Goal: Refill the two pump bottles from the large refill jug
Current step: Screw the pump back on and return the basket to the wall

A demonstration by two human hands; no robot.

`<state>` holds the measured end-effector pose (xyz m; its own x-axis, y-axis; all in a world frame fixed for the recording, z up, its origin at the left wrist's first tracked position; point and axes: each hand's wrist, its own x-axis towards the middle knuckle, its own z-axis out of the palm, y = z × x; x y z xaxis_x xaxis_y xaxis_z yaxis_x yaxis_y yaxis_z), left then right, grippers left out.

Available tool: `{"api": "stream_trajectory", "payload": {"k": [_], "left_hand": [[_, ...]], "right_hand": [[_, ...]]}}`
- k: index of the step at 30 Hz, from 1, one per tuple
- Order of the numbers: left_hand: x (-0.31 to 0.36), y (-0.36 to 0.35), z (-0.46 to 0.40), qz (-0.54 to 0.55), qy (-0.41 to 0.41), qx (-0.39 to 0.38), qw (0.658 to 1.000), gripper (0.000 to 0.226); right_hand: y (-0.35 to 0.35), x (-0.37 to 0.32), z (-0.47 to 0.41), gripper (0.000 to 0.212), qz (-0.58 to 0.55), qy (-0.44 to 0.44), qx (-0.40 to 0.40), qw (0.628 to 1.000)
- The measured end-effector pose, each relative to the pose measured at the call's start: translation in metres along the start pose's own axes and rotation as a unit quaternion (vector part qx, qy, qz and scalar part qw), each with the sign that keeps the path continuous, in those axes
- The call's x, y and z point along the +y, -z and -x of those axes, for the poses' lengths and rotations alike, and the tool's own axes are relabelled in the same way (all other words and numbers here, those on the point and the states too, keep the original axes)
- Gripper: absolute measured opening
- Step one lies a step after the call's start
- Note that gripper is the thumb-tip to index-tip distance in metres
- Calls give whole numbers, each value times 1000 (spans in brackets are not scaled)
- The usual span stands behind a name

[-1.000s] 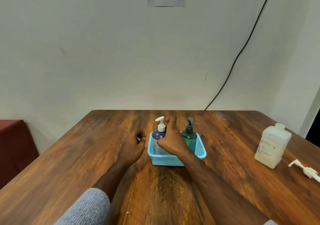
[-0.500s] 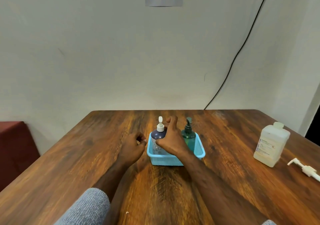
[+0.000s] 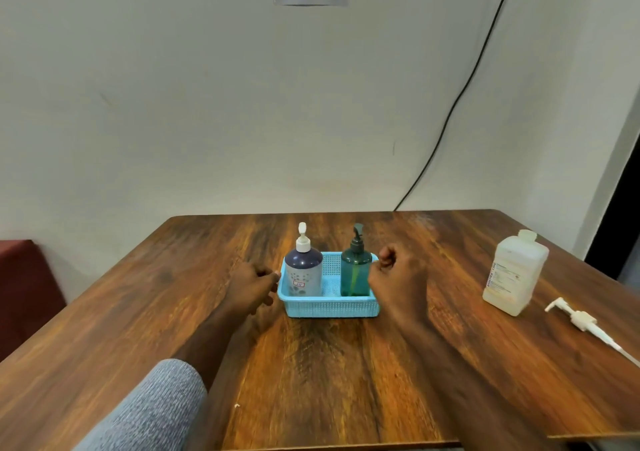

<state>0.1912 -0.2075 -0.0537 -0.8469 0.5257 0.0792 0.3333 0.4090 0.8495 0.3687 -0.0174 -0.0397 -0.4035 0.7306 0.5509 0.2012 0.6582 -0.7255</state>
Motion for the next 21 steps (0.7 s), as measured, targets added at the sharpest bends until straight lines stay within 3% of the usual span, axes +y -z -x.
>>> {"api": "stream_trajectory", "payload": {"k": [3,6,11,21], "left_hand": [[0,-1,1,18,43,-23,999,19],[2,-6,2,59,94,-31,993,17],[7,-10,-3,116,155,-24,981,19],[7,-14,-71,71,157,-16,985,20]], "right_hand": [[2,30,-17,7,7,-151,-63,987],[-1,47,-21,10,-28,-189,-150,970],[-8,57,-23,9,-91,-255,-193,943],[-47,65,-74,8,-96,-246,-185,947]]}}
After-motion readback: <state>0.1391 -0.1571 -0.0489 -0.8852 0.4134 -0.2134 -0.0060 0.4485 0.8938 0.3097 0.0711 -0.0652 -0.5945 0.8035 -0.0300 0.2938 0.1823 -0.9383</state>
